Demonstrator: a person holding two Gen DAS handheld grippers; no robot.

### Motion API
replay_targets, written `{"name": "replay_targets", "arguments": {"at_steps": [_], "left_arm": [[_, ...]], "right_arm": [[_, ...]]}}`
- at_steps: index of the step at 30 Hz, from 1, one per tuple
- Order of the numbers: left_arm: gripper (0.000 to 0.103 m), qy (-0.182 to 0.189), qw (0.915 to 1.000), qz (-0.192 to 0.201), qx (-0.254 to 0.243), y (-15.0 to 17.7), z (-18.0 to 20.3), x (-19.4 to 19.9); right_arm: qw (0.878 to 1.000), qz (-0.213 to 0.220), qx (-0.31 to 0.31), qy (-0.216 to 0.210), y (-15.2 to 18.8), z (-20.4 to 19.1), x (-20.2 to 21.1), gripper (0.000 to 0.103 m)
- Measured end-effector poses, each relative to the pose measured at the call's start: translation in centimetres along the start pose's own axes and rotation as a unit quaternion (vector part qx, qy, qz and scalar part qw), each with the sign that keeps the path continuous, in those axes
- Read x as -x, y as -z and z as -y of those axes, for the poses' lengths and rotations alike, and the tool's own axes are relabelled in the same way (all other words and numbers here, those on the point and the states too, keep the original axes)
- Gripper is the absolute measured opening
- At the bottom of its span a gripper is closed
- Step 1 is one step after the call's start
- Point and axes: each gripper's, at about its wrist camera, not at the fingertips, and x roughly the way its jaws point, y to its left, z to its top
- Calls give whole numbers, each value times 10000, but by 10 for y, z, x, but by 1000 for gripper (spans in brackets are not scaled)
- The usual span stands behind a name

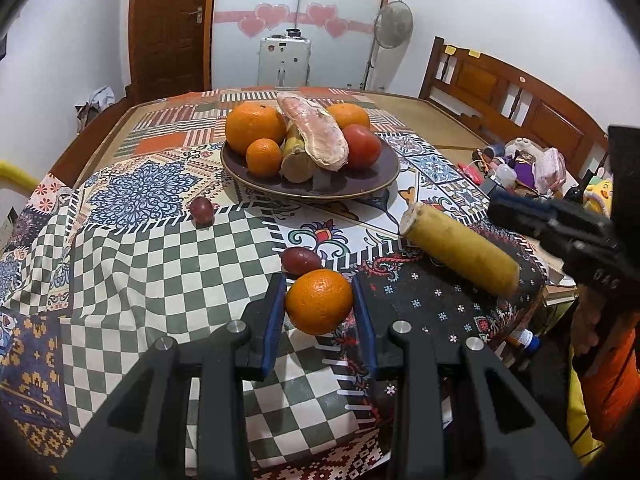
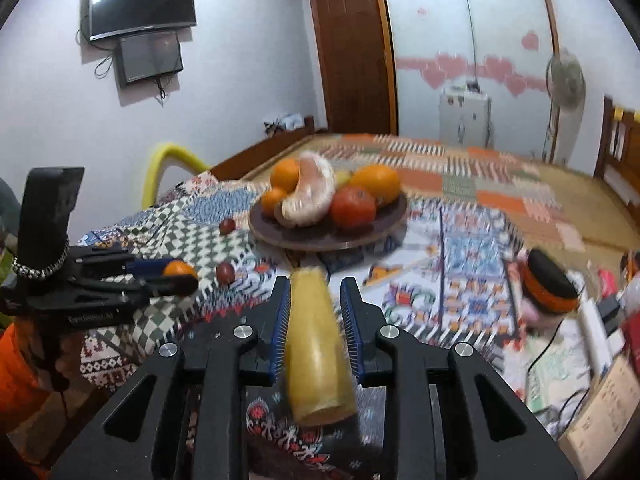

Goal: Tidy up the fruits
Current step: 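Grasp and lift the yellow corn cob upright with the right tool while the left tool holds the mandarin, then lower the corn cob and mandarin onto the plate and open both tools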

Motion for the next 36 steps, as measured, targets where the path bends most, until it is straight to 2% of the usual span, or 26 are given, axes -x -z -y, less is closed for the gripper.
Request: {"name": "replay_targets", "arguments": {"at_steps": [2, 5, 8, 11, 13, 14, 15, 17, 20, 26, 36], "left_arm": [[33, -22, 10000, -20, -15, 1, -1, 0], [33, -12, 10000, -30, 7, 2, -1, 0], [33, 9, 10000, -29, 28, 3, -1, 0], [33, 22, 10000, -45, 20, 3, 1, -1], [33, 30, 10000, -44, 15, 3, 2, -1], [33, 35, 10000, -42, 17, 2, 2, -1], [33, 36, 10000, -41, 16, 2, 2, -2], [33, 31, 10000, -44, 12, 1, 2, -2], [33, 29, 10000, -32, 9, 0, 2, -3], [33, 35, 10000, -56, 8, 0, 1, -6], [33, 66, 10000, -26, 54, -1, -3, -6]], "right_arm": [[9999, -137, 5, 43, 7, 1, -4, 31], [9993, -175, 132, 316, 17, -3, -4, 51], [9981, -211, 228, 538, 23, -2, -6, 54], [9976, -321, 122, 609, 27, 5, -12, 52], [9971, -337, 6, 689, 29, 13, -13, 46], [9970, -325, -44, 702, 30, 15, -13, 36], [9975, -297, -114, 631, 31, 19, -12, 35], [9978, -230, -239, 575, 31, 22, -8, 35], [9973, -121, -143, 715, 29, 18, -4, 35], [9957, 350, 8, 856, 14, 13, 13, 35], [9943, 730, 17, 773, -7, 10, 21, 34]]}}
